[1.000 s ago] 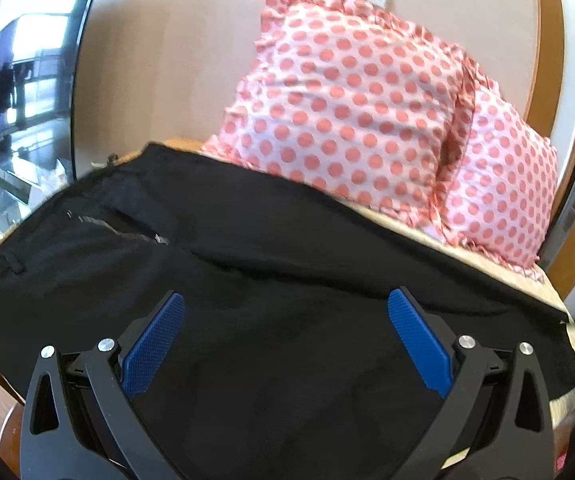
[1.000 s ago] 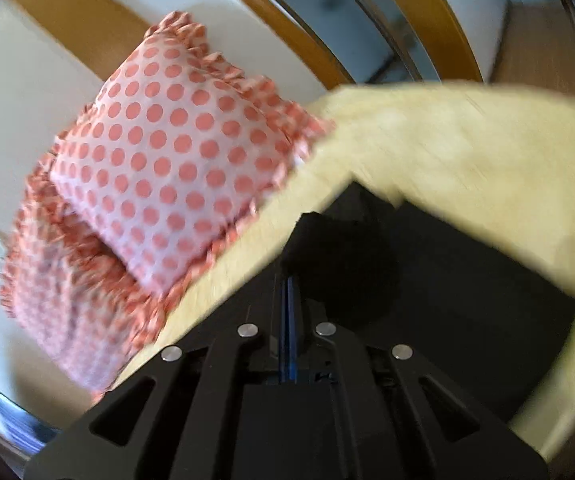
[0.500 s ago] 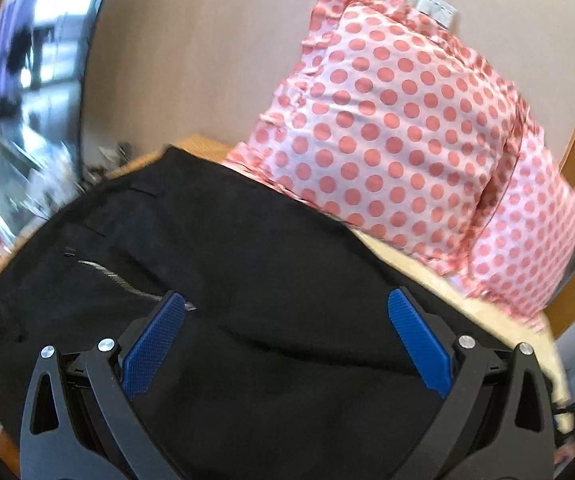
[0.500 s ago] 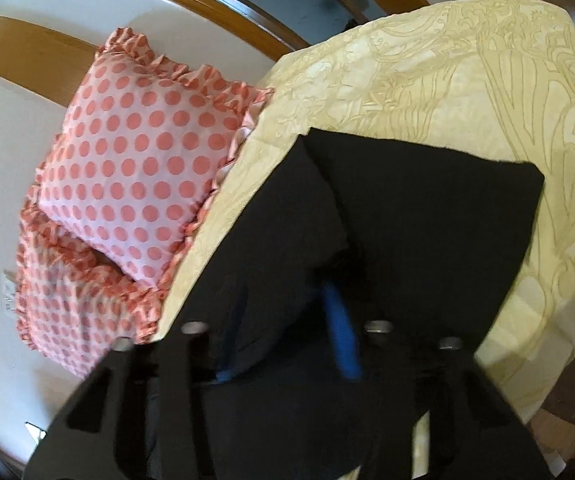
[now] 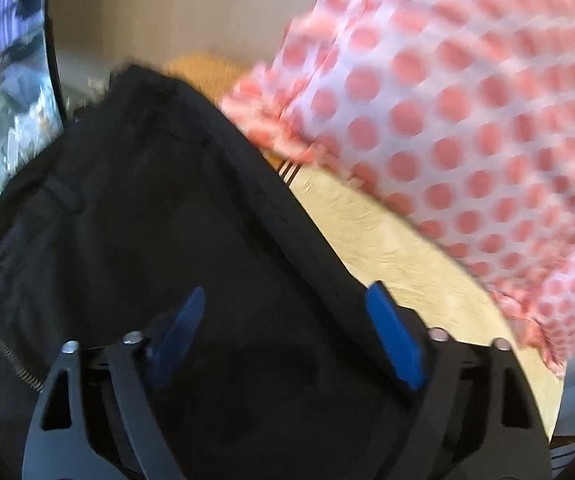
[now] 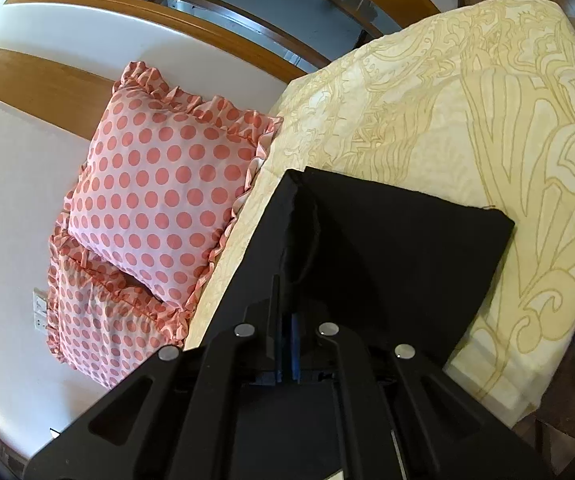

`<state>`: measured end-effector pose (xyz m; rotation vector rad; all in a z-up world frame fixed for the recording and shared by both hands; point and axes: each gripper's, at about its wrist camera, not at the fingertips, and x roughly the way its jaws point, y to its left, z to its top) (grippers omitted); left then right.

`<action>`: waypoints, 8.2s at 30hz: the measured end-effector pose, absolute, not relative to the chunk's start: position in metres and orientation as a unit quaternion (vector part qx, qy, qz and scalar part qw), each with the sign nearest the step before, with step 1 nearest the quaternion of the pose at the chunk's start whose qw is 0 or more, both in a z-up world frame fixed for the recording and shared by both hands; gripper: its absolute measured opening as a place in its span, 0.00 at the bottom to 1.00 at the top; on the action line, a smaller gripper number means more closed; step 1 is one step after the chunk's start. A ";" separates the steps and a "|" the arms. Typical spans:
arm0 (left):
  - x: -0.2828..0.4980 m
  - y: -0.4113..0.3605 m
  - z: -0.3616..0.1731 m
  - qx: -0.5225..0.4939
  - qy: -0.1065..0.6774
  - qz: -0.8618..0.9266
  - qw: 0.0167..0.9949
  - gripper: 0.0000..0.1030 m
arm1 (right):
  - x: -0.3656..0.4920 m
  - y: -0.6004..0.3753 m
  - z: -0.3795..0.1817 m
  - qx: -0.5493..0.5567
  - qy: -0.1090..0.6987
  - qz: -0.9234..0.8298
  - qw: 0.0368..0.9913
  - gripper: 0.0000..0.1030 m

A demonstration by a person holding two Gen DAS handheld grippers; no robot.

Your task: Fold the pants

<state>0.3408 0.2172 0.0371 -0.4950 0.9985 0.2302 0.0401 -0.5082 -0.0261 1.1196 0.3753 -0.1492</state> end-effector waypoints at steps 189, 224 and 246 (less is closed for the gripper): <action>0.035 0.022 0.083 -0.057 0.270 -0.248 0.929 0.96 | 0.071 -0.233 0.042 0.180 0.269 0.300 0.897 0.84; 0.183 0.112 0.024 -0.206 0.472 -0.138 0.846 0.28 | 0.182 -0.253 0.018 0.145 0.409 0.233 0.870 0.18; 0.349 0.080 0.023 -0.207 0.481 -0.090 0.847 0.18 | 0.333 -0.272 0.026 0.188 0.419 0.121 0.880 0.17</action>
